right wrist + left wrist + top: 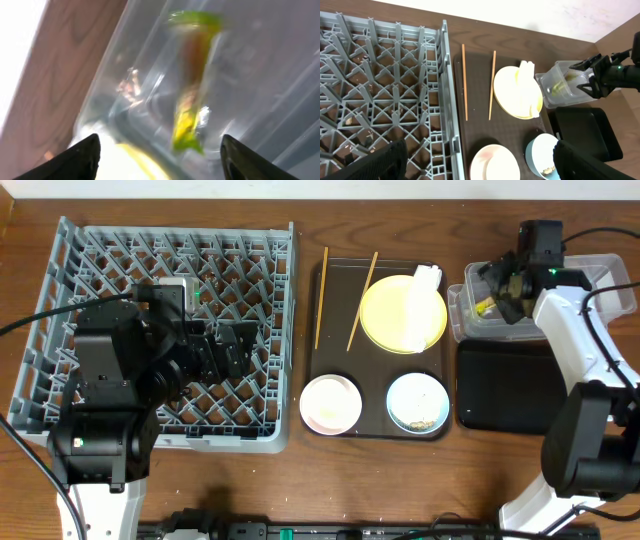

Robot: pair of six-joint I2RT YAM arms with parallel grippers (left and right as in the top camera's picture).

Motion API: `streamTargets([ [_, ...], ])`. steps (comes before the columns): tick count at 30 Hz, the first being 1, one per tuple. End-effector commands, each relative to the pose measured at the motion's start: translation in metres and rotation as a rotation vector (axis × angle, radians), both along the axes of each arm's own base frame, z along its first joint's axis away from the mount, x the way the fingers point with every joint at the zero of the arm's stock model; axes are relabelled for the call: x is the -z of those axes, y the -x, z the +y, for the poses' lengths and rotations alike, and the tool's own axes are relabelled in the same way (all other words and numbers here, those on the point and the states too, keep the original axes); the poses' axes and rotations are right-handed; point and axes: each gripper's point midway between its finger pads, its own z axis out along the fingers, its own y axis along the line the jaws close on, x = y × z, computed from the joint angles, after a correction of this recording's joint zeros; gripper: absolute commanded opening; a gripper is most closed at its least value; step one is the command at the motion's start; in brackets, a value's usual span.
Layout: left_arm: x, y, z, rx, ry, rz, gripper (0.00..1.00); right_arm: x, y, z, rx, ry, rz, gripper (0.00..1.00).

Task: Sort waste into correct bins and load items into the dishwasher
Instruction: 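Carry the green wrapper right and drop it into the clear bin, then reach the right gripper back to the yellow plate and grasp the white napkin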

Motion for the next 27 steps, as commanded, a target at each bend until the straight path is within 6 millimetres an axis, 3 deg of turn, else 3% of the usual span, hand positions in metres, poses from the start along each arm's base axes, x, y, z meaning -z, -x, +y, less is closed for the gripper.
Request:
streamTargets([
  [1, -0.008, 0.001, -0.001, 0.007, 0.013, -0.015, 0.94, -0.047, -0.009, 0.023, -0.163, -0.041, -0.140, 0.77],
  [3, -0.008, 0.001, -0.001, 0.007, 0.013, -0.016, 0.94, -0.078, -0.012, 0.045, -0.320, 0.005, -0.235, 0.77],
  [7, -0.008, 0.001, -0.001, 0.007, 0.013, -0.015, 0.94, -0.120, 0.004, 0.093, -0.594, 0.137, -0.338, 0.72],
  [9, -0.008, 0.001, -0.001, 0.007, 0.013, -0.015, 0.94, -0.129, 0.016, 0.125, -0.750, 0.212, -0.363, 0.69],
  [11, -0.008, 0.001, -0.001, 0.007, 0.013, -0.015, 0.94, -0.122, 0.026, 0.150, -0.839, 0.265, -0.335, 0.69],
  [14, -0.008, 0.001, -0.001, 0.007, 0.013, -0.015, 0.94, -0.088, 0.042, 0.168, -0.866, 0.341, -0.201, 0.68],
  [17, -0.008, 0.001, -0.001, 0.007, 0.013, -0.015, 0.94, -0.044, 0.048, 0.164, -0.798, 0.434, -0.043, 0.67],
  [21, -0.008, 0.001, -0.001, 0.007, 0.013, -0.015, 0.94, 0.007, 0.030, 0.143, -0.643, 0.532, 0.068, 0.66],
  [27, -0.008, 0.001, -0.001, 0.007, 0.013, -0.015, 0.94, 0.080, 0.010, 0.143, -0.650, 0.500, 0.132, 0.57],
])
